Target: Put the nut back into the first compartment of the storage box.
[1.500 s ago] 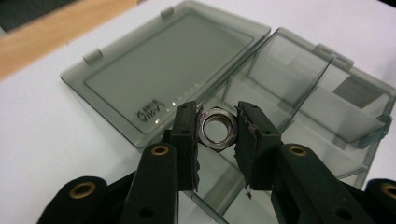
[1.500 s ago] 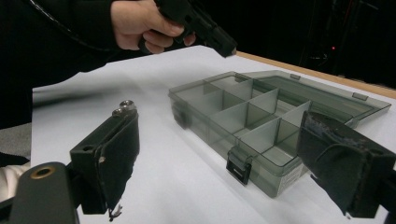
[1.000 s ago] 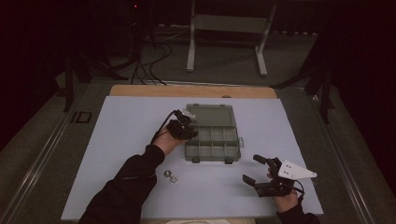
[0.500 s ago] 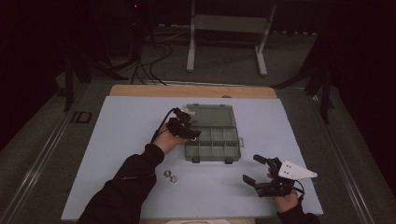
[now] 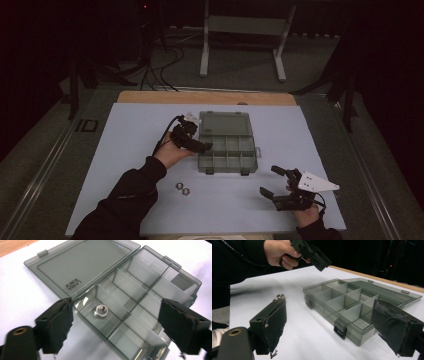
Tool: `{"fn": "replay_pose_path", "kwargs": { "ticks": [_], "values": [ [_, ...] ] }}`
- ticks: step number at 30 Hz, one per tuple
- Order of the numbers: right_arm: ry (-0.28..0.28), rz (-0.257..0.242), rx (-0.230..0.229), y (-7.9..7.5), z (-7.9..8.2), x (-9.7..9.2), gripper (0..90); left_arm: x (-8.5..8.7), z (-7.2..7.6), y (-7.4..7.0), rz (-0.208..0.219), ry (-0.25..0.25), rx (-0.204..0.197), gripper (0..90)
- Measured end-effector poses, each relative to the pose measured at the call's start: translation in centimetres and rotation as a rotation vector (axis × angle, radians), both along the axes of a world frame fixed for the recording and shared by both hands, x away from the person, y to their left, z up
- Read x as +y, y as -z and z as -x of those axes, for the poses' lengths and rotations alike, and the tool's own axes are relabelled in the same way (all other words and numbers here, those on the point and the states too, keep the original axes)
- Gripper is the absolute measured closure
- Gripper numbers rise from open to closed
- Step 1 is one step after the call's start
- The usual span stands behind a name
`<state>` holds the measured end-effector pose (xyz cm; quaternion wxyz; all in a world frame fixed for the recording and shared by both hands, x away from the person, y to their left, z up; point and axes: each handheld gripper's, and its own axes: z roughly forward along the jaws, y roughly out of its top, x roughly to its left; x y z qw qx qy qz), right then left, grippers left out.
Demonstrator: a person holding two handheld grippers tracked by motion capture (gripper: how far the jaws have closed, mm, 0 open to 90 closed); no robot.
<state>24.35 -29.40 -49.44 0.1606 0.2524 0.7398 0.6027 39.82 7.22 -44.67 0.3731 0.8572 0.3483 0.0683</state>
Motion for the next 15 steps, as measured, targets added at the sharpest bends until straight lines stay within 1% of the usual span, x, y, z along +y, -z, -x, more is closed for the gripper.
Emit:
{"fn": "replay_pose_path", "kwargs": {
  "ticks": [3,6,7,9,10,11,12,13,14,15],
  "values": [
    [0.0,0.001,0.0,0.0,0.0,0.0,13.4,0.4,0.4,-0.3,0.009,-0.006,-0.009,11.4],
    [0.001,0.001,0.001,0.0,0.0,0.0,13.4,1.2,1.1,-0.8,0.051,0.005,-0.022,10.8],
    [0.001,0.001,0.0,0.0,0.0,0.0,13.4,1.5,1.4,-0.8,0.053,0.003,-0.03,10.6],
    [0.002,0.001,0.001,0.0,0.0,0.0,13.4,1.7,1.6,-0.9,0.061,0.01,-0.029,10.6],
    [0.002,0.0,0.001,0.0,0.0,0.0,13.4,2.1,2.1,-1.0,0.069,0.014,-0.039,10.6],
    [0.002,0.0,0.001,0.0,0.0,0.0,13.4,2.1,2.1,-1.0,0.069,0.014,-0.039,10.6],
    [0.001,-0.002,0.001,0.0,0.0,0.0,13.4,2.5,2.6,-1.0,0.076,0.023,-0.04,10.6],
    [0.001,-0.001,0.002,0.0,0.0,0.0,13.4,2.5,2.6,-1.0,0.076,0.023,-0.04,10.6],
    [0.0,0.001,0.004,0.0,0.0,0.0,13.4,3.0,3.2,-1.0,0.087,0.037,-0.044,10.7],
    [0.0,0.001,0.004,0.0,0.0,0.0,13.4,3.0,3.2,-1.0,0.087,0.037,-0.044,10.7]
  ]
}}
